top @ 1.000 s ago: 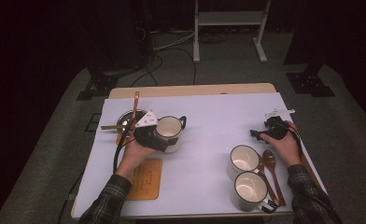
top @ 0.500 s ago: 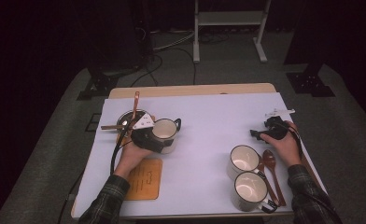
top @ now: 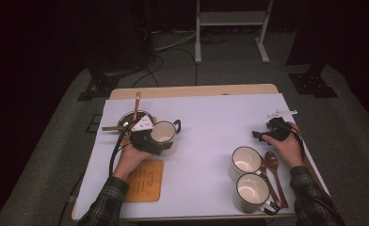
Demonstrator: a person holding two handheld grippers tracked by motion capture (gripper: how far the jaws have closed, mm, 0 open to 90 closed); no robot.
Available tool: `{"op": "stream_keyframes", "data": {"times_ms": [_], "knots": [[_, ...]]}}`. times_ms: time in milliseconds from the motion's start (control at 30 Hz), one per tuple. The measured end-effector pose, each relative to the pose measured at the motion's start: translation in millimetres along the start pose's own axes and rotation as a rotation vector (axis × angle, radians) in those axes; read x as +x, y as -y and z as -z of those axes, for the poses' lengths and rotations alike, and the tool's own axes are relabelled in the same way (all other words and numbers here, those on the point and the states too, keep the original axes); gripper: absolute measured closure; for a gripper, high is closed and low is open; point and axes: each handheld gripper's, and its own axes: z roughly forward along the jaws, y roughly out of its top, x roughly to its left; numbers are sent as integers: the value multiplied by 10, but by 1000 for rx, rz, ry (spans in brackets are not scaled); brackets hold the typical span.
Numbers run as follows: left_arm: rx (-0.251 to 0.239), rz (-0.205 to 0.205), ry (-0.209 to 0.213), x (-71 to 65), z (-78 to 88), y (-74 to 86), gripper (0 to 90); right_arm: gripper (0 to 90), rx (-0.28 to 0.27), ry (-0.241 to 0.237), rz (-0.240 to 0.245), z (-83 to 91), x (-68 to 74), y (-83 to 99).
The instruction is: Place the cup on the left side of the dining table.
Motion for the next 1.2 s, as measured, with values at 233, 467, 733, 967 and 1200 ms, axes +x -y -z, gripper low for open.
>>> {"op": "stream_keyframes", "data": {"times_ms": [233, 467, 733, 967, 1200], "knots": [[12, 24, -7, -10, 1, -3, 22, 170, 0, 0, -1, -1, -1, 0], [36, 20, -24, -47, 8, -3, 0, 170, -1, 0, 0, 1, 2, 2], [46, 43, -42, -89, 166, 43, 0, 170, -1, 0, 1, 0, 0, 1], [67, 62, -94, -121, 400, 133, 0, 170, 0, 0, 1, 0, 2, 1], [90, 88, -139, -158, 625, 227, 0, 170, -1, 1, 3, 0, 1, 1]]}}
